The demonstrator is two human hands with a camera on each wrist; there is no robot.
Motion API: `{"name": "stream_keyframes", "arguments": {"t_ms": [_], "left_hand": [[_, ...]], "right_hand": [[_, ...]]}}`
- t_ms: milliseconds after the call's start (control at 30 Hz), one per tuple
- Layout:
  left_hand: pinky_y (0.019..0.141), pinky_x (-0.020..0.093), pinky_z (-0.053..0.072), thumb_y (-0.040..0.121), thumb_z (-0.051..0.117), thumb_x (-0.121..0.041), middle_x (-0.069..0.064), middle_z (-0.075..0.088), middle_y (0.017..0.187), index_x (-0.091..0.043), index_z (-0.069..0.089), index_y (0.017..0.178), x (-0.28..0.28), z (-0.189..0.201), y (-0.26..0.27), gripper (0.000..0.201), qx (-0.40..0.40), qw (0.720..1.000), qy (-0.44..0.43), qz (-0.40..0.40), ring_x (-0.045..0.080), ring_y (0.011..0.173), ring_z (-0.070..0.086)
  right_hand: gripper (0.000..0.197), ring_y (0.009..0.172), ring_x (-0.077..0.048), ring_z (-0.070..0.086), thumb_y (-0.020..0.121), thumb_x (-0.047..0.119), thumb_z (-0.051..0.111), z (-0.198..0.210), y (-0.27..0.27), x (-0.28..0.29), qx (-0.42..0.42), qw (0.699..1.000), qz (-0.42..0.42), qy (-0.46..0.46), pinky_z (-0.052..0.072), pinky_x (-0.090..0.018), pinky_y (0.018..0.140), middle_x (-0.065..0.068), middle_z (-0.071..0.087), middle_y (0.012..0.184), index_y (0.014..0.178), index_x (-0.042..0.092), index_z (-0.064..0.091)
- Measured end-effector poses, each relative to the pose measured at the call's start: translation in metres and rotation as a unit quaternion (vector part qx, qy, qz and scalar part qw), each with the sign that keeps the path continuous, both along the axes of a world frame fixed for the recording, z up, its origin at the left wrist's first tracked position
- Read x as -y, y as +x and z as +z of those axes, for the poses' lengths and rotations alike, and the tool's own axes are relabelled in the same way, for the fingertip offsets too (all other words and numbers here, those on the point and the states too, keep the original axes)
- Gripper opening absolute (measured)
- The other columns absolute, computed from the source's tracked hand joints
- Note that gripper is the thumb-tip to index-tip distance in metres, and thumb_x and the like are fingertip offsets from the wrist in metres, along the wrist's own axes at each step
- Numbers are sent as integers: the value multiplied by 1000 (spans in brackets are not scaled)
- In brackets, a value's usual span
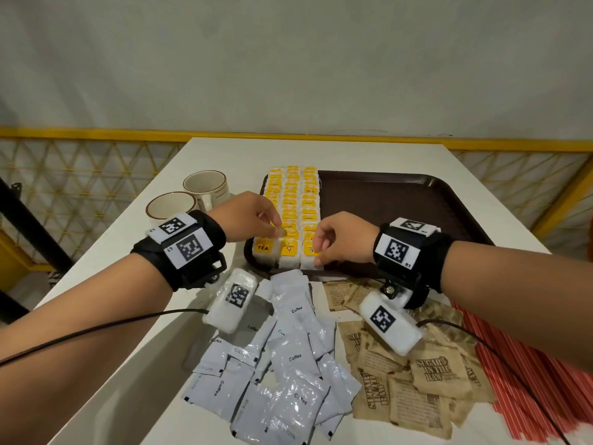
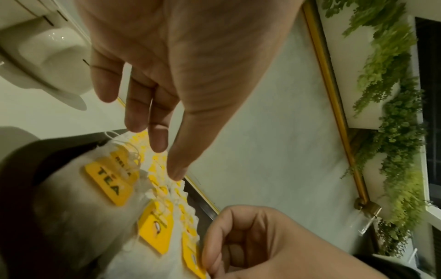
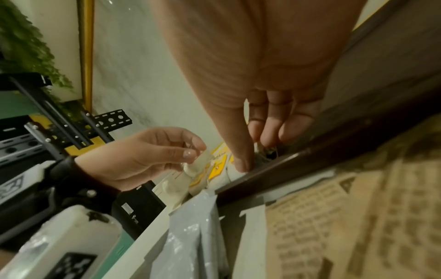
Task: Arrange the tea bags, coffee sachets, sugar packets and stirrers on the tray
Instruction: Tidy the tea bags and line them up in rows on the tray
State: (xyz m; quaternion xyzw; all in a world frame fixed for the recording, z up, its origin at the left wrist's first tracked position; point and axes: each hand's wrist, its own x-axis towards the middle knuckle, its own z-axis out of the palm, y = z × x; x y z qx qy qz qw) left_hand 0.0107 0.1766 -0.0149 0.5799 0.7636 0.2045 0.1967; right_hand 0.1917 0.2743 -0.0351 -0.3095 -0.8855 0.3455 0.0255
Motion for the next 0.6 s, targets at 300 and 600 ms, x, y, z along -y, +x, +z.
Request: {"name": "stream_keyframes", "arguments": {"t_ms": [300, 600], "left_hand": [[81, 24, 40, 86, 67, -27, -3, 58, 102, -16, 61, 120, -4, 7, -7, 36, 53, 997, -19, 59, 12, 92, 53], [90, 21, 27, 95, 53, -21, 5, 25, 155, -18, 19, 151, -19, -5, 2, 66, 85, 983, -105, 121, 23, 139, 31]], "right_hand": [[19, 87, -19, 66, 87, 4, 65, 0, -5, -17, -111, 978, -135, -114, 57, -29, 80, -13, 67, 101, 105, 2, 65], [51, 113, -47, 54, 67, 14, 57, -18, -28, -20, -59, 973, -154, -159, 46, -57, 97, -30, 59, 118, 115, -6, 59]]}}
